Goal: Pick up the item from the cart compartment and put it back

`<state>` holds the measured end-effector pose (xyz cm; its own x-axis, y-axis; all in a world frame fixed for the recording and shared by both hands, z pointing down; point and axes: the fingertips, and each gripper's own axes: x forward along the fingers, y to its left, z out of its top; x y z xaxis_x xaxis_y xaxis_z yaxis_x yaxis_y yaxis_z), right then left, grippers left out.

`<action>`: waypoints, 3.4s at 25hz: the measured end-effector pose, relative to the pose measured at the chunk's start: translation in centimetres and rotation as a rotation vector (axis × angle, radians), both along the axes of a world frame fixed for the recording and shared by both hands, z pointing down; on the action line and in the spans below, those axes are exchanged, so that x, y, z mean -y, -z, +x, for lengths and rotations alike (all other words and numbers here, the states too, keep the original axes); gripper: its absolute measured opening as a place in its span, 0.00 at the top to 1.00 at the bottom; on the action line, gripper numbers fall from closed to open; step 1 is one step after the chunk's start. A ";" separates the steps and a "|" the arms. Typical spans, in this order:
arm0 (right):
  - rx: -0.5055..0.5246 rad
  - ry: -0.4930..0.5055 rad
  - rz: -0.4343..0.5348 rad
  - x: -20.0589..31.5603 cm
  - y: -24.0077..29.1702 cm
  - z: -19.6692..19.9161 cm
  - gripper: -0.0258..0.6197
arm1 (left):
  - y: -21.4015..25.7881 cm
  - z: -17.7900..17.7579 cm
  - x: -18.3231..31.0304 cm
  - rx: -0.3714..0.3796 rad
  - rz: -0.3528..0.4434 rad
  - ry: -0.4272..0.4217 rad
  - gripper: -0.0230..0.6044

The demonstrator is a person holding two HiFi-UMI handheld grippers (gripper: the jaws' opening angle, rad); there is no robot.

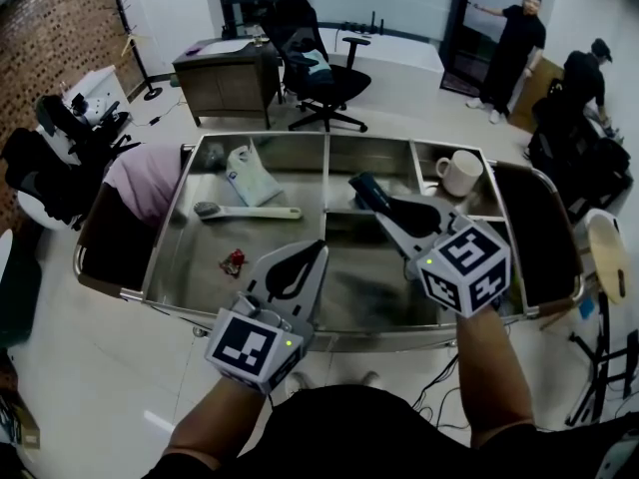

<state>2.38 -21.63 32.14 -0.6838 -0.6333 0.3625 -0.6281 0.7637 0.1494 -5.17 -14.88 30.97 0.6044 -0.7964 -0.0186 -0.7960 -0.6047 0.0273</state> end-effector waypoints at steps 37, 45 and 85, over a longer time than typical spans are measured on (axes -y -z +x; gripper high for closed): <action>-0.330 0.066 -0.273 1.0 -12.9 -2.4 0.56 | -0.6 -0.3 0.6 -0.008 -0.015 0.005 0.96; -0.213 0.039 -0.262 1.2 -11.4 -2.3 0.94 | -0.6 -0.3 0.7 -0.001 -0.015 0.006 0.96; 0.431 -0.129 0.106 -5.9 4.2 5.8 0.94 | 1.2 1.1 -0.4 -0.002 0.011 -0.022 0.96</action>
<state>8.16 -15.72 27.97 -0.6708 -0.7416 -0.0088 -0.7392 0.6695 -0.0729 -4.11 -14.45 29.80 0.6219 -0.7826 -0.0283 -0.7823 -0.6225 0.0218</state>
